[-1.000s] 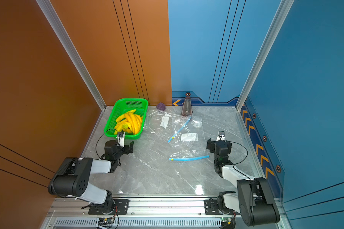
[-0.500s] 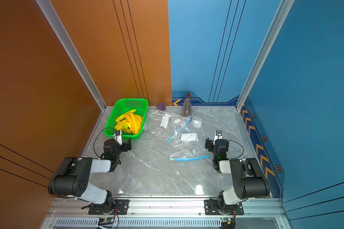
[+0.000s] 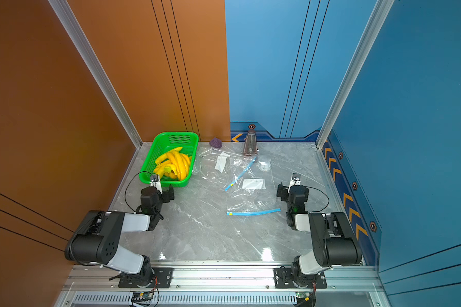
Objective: Open the zip-top bag and take out the banana
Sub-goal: Reset both arms
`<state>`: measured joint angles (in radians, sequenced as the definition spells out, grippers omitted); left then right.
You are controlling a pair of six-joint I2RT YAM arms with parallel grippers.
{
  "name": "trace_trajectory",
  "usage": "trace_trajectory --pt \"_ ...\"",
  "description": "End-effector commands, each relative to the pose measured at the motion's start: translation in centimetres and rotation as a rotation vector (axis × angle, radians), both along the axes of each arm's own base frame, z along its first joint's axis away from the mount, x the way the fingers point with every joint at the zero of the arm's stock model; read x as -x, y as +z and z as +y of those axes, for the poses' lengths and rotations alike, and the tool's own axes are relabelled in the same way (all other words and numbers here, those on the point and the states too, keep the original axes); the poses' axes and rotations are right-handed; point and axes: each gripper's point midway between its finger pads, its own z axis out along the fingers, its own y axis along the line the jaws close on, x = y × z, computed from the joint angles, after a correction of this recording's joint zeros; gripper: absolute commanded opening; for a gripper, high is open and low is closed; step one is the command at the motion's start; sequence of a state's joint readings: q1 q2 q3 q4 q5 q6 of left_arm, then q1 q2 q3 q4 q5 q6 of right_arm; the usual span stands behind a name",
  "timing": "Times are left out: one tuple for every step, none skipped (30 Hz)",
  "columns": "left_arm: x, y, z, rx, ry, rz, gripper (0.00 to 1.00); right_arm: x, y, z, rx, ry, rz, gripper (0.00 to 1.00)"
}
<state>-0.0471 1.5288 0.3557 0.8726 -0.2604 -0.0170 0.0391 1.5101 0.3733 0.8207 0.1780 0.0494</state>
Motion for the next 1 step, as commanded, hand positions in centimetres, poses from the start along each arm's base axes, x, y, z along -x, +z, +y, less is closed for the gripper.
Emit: trace_trajectory --pt "-0.39 0.71 0.28 -0.004 0.028 -0.027 0.98 -0.54 0.40 0.15 -0.018 0.007 -0.009 1.00"
